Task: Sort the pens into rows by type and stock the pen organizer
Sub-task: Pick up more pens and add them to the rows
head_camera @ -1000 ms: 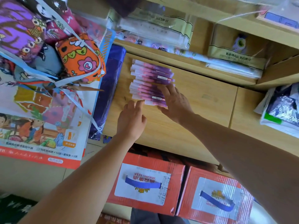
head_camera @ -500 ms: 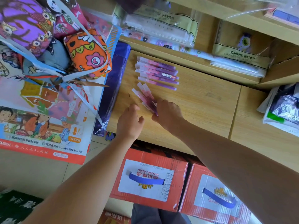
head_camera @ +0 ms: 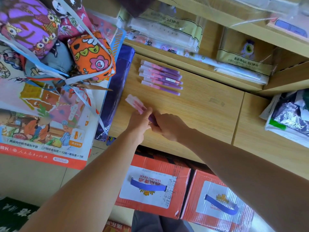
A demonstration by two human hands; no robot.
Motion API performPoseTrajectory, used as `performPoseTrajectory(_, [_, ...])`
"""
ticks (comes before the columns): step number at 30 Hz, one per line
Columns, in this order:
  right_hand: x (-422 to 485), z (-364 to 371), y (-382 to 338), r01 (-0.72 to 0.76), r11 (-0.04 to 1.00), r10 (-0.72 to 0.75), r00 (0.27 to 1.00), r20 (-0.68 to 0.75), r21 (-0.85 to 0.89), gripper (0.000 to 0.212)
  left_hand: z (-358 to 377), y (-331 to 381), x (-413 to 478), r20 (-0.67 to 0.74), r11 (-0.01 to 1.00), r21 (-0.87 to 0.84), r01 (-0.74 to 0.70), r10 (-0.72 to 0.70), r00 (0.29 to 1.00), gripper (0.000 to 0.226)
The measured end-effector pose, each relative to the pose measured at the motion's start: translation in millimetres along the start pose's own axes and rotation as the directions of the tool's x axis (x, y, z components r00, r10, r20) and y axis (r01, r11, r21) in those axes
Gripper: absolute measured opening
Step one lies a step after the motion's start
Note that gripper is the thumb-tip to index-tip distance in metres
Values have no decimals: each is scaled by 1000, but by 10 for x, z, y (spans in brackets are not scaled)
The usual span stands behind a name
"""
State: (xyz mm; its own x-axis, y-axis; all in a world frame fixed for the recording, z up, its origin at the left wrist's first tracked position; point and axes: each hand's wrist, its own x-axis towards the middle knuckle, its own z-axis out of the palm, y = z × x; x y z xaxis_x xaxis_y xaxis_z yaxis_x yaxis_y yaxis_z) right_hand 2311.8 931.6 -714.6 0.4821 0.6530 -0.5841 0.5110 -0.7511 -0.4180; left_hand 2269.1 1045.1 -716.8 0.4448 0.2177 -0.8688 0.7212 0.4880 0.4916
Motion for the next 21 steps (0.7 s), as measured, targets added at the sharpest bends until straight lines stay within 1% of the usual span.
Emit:
performPoseTrajectory(2, [-1,-49,3,35,997,-38,999,38,62,43,36,37,15,-80,998,-42,42,-45,996,17])
performPoseTrajectory(3, [-2,-81,12,48,994,-52,998,35,97,44,48,64,17,-107,997,-69,41,-49,993,18])
performPoseTrajectory(4, [8,-107,36,58,991,-58,998,-2,117,46,54,92,15,-133,997,-71,23,-32,991,18])
performPoseTrajectory(6, [60,-152,116,75,992,-55,978,-199,98,48,34,125,32,-161,998,-55,-21,12,987,17])
performPoseTrajectory(7, [109,-187,166,74,993,-43,949,-313,87,42,14,132,46,-150,997,-67,-30,19,989,15])
performPoseTrajectory(8, [171,-233,218,58,995,-18,916,-401,86,31,-4,139,53,-128,996,-81,-27,17,992,14])
performPoseTrajectory(9, [242,-281,274,36,996,4,890,-455,80,26,-30,144,57,-113,997,-70,-26,18,993,13])
performPoseTrajectory(11, [411,-386,371,-16,999,31,856,-516,34,41,-80,146,80,-102,999,-2,-47,47,994,15])
performPoseTrajectory(13, [566,-472,421,-61,998,49,857,-513,-7,58,-119,161,103,-92,997,30,-68,70,993,21])
performPoseTrajectory(15, [701,-510,447,-112,993,88,891,-445,-27,69,-149,177,125,-84,996,42,-79,83,993,23])
performPoseTrajectory(16, [749,-507,455,-143,989,112,906,-408,-44,71,-161,182,135,-80,995,51,-87,91,993,24])
performPoseTrajectory(18, [784,-476,457,-185,977,132,915,-381,-106,70,-183,182,148,-75,993,65,-98,102,992,22])
performPoseTrajectory(21, [716,-392,416,-192,967,103,897,-429,-169,66,-205,168,160,-76,993,74,-89,95,993,16])
